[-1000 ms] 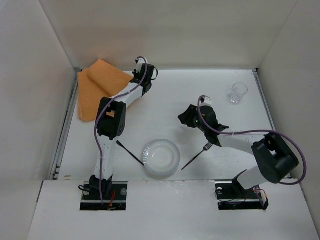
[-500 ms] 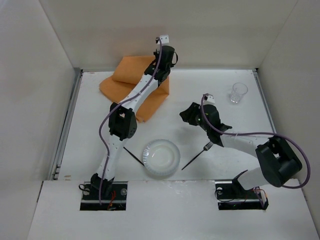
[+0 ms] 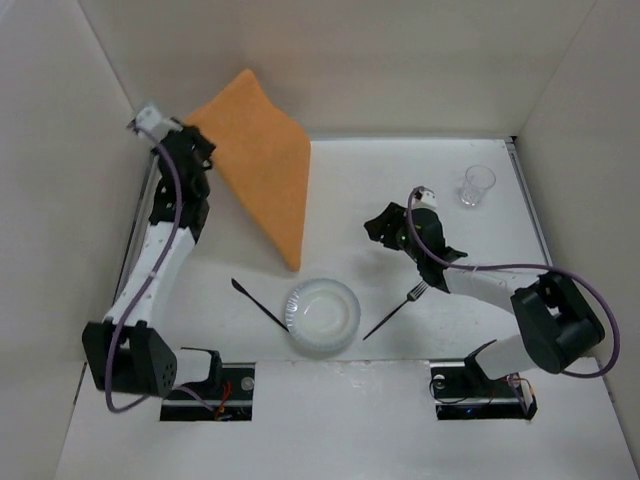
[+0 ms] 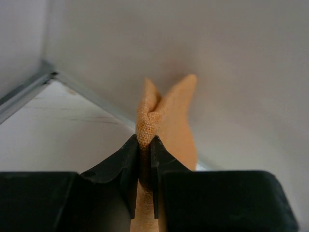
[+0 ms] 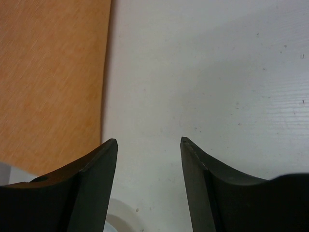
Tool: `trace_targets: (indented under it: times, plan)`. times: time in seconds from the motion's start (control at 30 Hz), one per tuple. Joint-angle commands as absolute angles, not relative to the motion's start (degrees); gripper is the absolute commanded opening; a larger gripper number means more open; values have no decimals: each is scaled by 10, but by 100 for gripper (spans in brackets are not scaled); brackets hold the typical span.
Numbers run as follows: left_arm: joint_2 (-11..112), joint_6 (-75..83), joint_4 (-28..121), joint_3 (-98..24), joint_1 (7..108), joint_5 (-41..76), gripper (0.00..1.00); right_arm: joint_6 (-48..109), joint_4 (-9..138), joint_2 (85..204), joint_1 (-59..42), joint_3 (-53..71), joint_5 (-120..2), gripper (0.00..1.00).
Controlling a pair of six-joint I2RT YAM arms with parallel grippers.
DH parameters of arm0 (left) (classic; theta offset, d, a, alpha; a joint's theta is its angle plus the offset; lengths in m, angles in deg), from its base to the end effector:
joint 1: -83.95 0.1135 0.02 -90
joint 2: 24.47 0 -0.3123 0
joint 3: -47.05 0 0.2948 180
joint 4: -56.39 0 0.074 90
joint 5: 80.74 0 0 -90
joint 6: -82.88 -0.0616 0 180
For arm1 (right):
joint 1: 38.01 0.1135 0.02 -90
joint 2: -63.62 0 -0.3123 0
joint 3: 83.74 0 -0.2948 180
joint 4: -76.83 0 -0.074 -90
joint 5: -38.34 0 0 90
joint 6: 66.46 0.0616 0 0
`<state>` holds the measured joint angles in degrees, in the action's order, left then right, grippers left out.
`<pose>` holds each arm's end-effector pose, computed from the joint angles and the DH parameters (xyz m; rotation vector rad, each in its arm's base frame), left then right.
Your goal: Set the dinner table for one person
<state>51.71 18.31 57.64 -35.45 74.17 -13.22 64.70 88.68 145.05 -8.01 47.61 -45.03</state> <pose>0.3668 -0.0393 0.4665 -0.5112 1.3596 -0.2208 0.3046 0.1676 0.2144 0.2737 1.9821 0.7064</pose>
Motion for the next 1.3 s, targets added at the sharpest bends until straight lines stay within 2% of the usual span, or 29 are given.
trace_targets:
  times: [0.0, 0.07, 0.17, 0.37, 0.5, 0.73, 0.93, 0.97, 1.0, 1.03, 1.1, 1.27]
  plan:
    - [477, 317, 669, -211, 807, -150, 2, 656, 915, 1485, -62, 444, -450, 62]
    - [462, 368, 674, -139, 859, -141, 2, 649, 910, 1504, -40, 423, -460, 62]
    - [486, 406, 685, -115, 894, -123, 2, 626, 891, 1533, -6, 383, -475, 64]
    - [532, 401, 690, -157, 895, -148, 2, 588, 780, 1616, 43, 264, -482, 69]
    - [529, 398, 691, -168, 880, -145, 2, 602, 756, 1680, 64, 198, -494, 72]
    - [509, 388, 699, -158, 859, -142, 2, 666, 740, 1793, 70, 85, -544, 70]
    - [510, 394, 715, -149, 857, -132, 2, 727, 727, 1880, 70, -8, -583, 58]
    - [509, 395, 720, -145, 858, -129, 2, 733, 723, 1892, 70, -25, -585, 51]
    - [509, 397, 722, -142, 859, -126, 2, 740, 717, 1900, 70, -36, -584, 34]
    - [508, 400, 726, -137, 859, -122, 2, 748, 720, 1897, 70, -36, -578, 20]
    - [505, 407, 727, -129, 865, -113, 2, 753, 748, 1868, 68, -10, -554, 9]
    - [530, 448, 760, -115, 850, -75, 2, 680, 726, 1723, 8, 73, -468, 6]
